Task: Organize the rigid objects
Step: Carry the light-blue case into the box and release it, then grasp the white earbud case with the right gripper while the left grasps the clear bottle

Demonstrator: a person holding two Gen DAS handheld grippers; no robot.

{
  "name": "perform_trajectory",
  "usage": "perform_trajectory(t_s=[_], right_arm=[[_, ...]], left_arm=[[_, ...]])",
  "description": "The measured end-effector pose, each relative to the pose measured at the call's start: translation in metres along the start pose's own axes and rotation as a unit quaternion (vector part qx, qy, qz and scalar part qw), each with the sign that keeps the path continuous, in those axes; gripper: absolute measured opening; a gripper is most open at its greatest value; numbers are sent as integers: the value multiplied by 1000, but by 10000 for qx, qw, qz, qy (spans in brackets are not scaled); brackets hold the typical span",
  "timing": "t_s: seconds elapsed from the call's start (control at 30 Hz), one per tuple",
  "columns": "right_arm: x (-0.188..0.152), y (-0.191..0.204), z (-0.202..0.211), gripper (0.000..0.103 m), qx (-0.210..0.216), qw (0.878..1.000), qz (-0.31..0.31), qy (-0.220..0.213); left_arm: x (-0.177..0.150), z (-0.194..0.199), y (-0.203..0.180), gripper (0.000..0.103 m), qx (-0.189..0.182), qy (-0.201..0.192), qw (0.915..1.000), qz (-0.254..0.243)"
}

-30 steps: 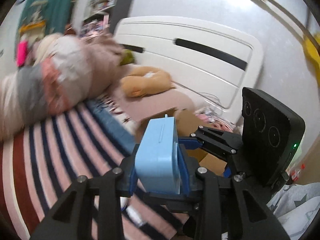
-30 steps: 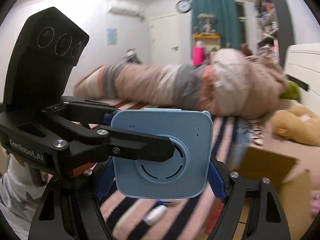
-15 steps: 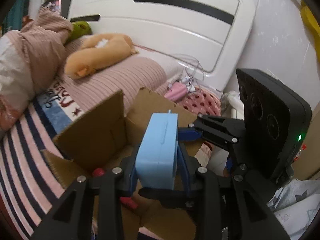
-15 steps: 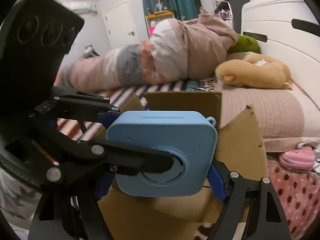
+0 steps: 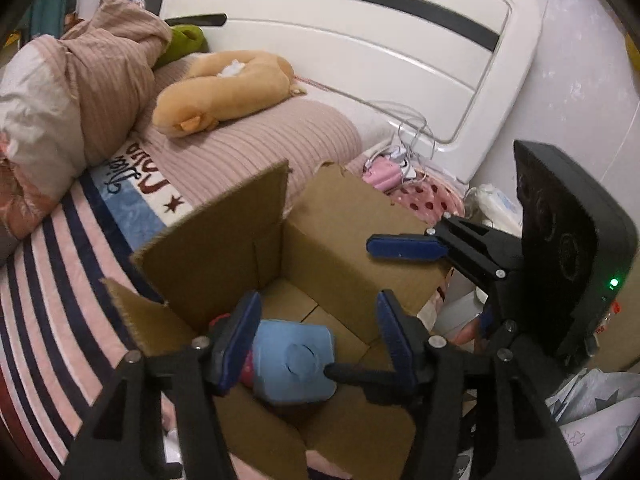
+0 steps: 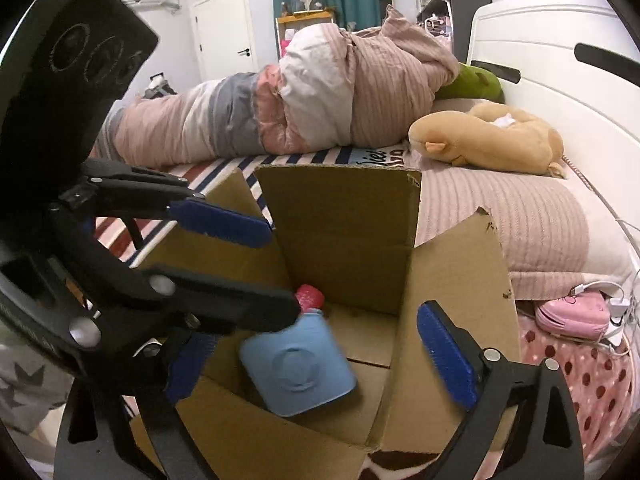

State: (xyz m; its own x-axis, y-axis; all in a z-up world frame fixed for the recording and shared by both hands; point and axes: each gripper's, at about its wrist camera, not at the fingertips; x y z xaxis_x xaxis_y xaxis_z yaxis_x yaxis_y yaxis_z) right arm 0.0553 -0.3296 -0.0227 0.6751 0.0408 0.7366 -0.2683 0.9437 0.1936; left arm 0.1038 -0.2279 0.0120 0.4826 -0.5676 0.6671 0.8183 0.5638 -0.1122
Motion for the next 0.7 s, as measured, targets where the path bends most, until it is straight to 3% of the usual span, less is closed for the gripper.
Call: perform_trajectory(t_s=[0.27, 0.57, 0.63, 0.7], right_arm=[[6, 29, 25, 95, 261, 9988, -24, -418], [7, 123, 38, 93, 503, 9946, 513, -749], [3, 144, 32, 85, 634, 9935, 674, -663], [-3, 158, 23, 67, 756, 9930, 735, -523]], left_arm=[[-25, 64, 12, 63, 585, -608, 9959, 327], [-101, 141, 62, 67, 1688, -900, 9752, 1111], [-123, 156, 73, 70, 1853, -960, 9693, 1302], [-144, 164, 81, 71, 1952, -996, 9660, 1375]])
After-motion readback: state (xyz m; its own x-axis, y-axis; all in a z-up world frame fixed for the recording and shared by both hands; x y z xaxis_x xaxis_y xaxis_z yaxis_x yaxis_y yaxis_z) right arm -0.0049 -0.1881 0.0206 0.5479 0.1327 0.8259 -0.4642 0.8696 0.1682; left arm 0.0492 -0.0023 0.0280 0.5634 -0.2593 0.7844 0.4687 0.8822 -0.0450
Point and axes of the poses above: each gripper's, at about its wrist camera, not at the fingertips, and z roughly against the way its jaws point, y to its left, x to its top, and after that the axes turned 9 degrees about -z, right-handed
